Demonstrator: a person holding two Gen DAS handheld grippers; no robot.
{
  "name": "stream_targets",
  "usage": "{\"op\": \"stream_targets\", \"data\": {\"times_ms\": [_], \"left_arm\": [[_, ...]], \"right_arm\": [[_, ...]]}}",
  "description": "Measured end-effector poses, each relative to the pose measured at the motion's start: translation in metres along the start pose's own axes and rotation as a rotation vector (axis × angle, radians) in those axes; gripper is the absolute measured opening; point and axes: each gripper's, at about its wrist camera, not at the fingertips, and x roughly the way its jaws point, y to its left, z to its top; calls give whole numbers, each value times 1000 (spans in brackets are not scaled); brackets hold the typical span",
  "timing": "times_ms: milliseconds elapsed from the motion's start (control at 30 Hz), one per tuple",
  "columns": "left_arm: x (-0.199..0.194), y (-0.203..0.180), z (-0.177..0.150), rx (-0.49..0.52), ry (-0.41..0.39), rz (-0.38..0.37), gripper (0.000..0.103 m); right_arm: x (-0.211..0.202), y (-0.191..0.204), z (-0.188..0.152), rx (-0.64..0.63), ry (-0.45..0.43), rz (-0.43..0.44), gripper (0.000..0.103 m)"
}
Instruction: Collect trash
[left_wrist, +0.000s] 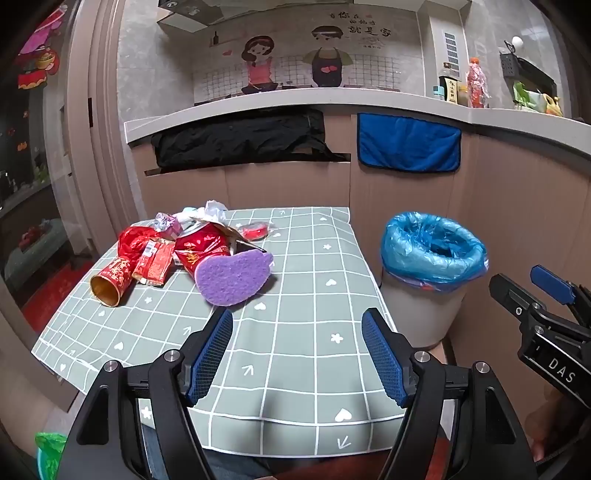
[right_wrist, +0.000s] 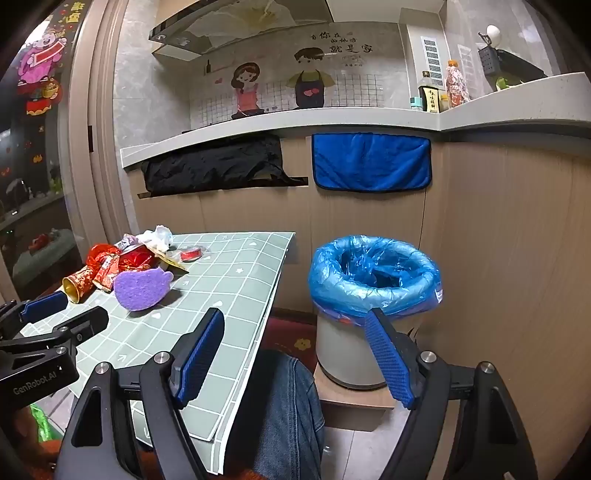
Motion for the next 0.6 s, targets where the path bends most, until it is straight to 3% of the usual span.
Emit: {"op": "stream_targets", "data": {"times_ms": [600], "left_arm": [[-11, 3, 2, -9, -43, 0, 72]], "right_arm": [[-3, 2, 3, -12, -10, -13, 76]]}}
